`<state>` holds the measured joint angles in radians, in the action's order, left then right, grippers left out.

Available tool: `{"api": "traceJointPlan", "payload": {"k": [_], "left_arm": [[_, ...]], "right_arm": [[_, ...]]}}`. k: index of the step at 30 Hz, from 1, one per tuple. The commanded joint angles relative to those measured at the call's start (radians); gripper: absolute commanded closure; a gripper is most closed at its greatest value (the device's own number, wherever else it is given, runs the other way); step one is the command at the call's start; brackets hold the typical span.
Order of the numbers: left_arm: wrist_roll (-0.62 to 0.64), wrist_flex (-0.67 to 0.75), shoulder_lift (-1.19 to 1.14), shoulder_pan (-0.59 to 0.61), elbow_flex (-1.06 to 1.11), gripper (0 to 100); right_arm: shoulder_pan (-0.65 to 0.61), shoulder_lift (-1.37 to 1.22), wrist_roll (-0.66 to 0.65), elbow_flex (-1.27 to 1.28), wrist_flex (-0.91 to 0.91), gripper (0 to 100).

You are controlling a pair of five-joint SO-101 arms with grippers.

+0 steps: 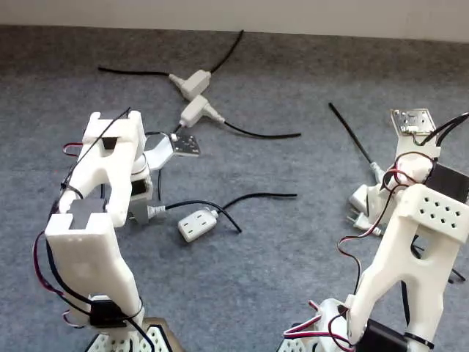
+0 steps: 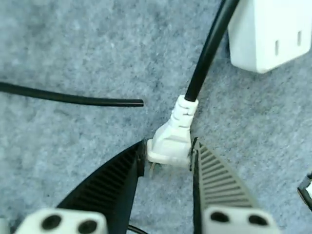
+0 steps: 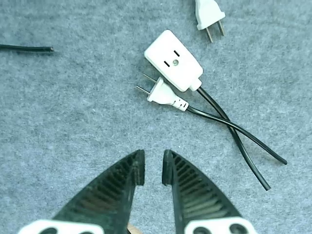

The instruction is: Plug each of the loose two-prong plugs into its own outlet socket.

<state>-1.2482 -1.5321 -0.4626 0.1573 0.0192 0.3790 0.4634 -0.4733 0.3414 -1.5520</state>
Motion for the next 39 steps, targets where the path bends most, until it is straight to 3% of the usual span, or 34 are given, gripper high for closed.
{"api": "traceJointPlan", "payload": {"k": [1,5,15,39], "left_arm": [[-0.011,-0.008,0.007,0.008,-0.028,86],[-0.011,-0.008,0.012,-0.016,-0.028,92],[-0.009,-0.055,0.016,-0.030,-0.028,85],[-0.006,-0.074,0.005,-0.093,-0.070,85]], "right_arm": [[0.012,0.008,-0.012,-0.005,0.013,92.2],[0.012,0.008,-0.012,-0.005,0.012,92.2],[0.012,0.008,-0.012,-0.005,0.012,92.2],[0.012,0.001,-0.012,-0.004,0.012,92.2]]}}
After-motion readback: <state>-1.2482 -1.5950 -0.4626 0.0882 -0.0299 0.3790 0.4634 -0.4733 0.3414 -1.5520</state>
